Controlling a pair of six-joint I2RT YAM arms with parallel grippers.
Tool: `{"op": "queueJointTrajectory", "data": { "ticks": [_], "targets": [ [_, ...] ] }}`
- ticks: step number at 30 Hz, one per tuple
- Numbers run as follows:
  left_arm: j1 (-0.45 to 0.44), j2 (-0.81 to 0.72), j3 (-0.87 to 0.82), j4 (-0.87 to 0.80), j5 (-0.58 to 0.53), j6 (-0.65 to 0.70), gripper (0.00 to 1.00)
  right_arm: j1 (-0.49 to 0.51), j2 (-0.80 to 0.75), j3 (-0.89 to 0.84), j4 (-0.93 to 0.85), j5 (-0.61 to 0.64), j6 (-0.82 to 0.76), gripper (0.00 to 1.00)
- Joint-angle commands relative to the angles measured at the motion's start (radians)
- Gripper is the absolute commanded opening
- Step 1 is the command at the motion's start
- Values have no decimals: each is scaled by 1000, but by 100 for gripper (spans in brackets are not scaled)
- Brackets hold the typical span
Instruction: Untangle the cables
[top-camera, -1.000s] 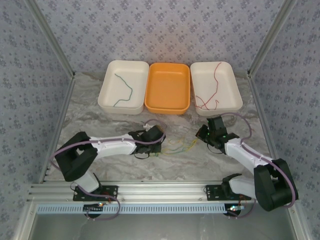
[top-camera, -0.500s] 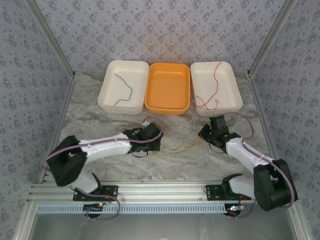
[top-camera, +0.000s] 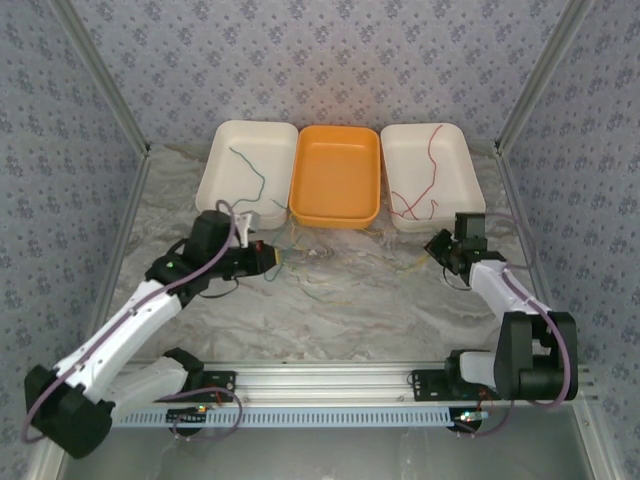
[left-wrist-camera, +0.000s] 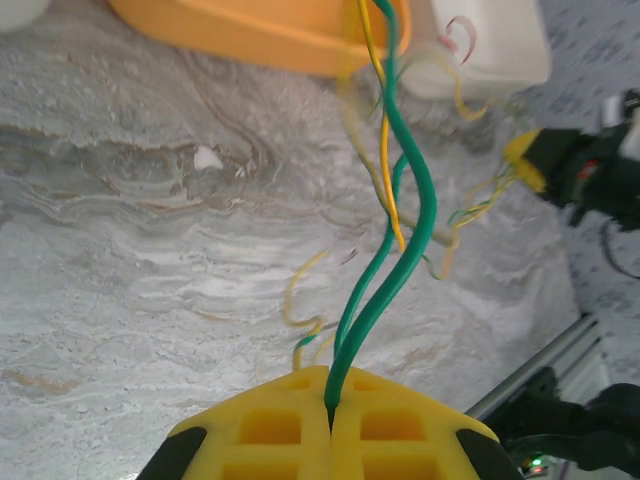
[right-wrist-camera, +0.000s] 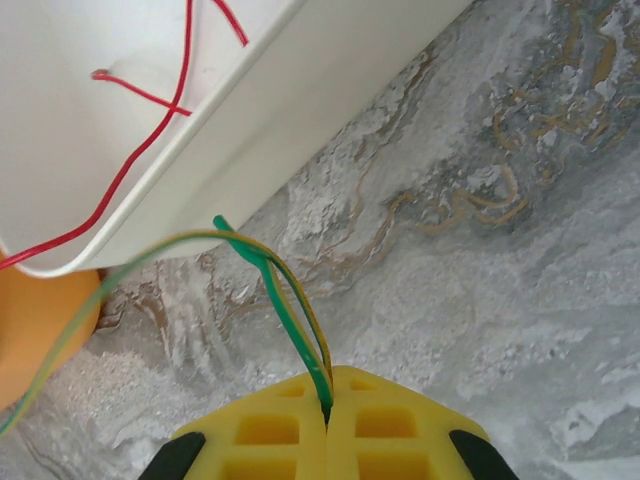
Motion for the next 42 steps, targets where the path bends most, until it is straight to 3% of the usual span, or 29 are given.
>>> {"op": "queueJointTrajectory", "data": {
  "ticks": [1,6,10,14,17,21,23,25,29,36,41,42],
  "targets": [
    [31,-21,-33,-28,106,33,0,2,29,41,0,-54,-35,0],
    [42,-18,-27,-46,-62,20,0,34,23,28,-4,-20,-30,0],
    [42,-57,-28,31,-82,9,0,50,16,27,-21,-20,-35,0],
    [42,-45,8,23,-91,32,0,86,-46,22,-77,56,-40,1],
    [42,-19,41,-19,-65,61,0,89,-120,4,-106,101,-38,3],
    [42,-30,53,-68,-43,130,0,89,-229,-1,-154,124,-49,0],
    [42,-57,48,-95,-118,140,0,96,-302,10,-215,144,-49,0],
    [45,-66,41,-103,-172,131,0,145,-425,20,-281,214,-40,0],
    [45,-12,16,-32,-160,100,0,266,-586,56,-345,282,-45,0],
    [30,55,29,21,-203,131,0,370,-561,36,-366,357,7,0],
    [-16,96,36,40,-109,233,0,319,-380,-19,-278,208,14,0],
    [-29,100,37,41,-106,253,0,315,-340,-11,-276,187,9,4]
  ]
}}
